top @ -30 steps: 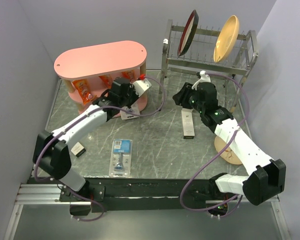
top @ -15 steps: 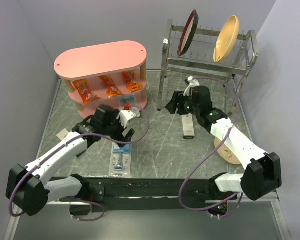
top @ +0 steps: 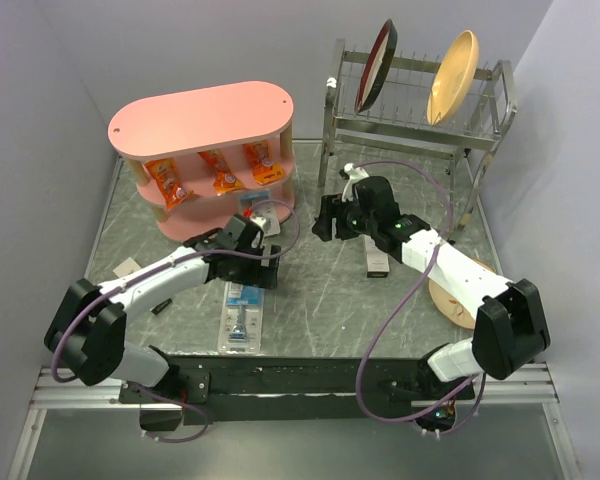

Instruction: Place and organize the shaving razors onto the shelf

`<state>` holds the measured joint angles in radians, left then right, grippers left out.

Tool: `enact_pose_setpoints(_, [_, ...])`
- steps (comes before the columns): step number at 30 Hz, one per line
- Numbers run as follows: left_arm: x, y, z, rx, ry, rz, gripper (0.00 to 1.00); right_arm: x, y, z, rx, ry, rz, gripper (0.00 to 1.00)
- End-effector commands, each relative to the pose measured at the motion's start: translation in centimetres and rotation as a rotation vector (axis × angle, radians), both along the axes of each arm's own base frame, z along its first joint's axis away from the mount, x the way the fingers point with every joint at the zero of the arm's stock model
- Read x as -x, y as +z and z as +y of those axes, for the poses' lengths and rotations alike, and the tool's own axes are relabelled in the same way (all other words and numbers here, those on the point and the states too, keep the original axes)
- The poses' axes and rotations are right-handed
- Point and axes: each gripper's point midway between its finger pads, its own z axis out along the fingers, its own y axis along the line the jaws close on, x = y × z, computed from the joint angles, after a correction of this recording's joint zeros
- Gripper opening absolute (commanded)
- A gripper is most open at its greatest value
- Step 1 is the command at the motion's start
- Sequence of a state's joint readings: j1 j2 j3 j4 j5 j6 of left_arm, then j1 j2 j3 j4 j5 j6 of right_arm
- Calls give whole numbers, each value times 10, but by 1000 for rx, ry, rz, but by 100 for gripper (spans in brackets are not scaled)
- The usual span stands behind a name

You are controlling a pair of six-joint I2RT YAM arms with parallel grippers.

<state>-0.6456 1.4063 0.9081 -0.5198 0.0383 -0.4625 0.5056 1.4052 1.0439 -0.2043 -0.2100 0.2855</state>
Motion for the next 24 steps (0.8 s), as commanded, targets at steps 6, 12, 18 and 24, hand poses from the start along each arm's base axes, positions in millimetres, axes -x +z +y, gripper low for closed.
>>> enact_pose_setpoints(6, [-4, 2, 17, -52, 234, -12, 99, -5, 20, 3, -11, 8, -72, 77])
enact_pose_setpoints(12, [-22, 11, 26, -107, 242, -80, 99, -4, 18, 6, -29, 12, -56, 77])
enact_pose_setpoints(18, [-17, -11, 34, -155, 268, -25, 99, -11, 28, 6, -20, 17, -95, 77])
enact_pose_setpoints(24, [-13, -27, 45, -159, 263, 6, 100, -9, 27, 0, -12, 8, -108, 77])
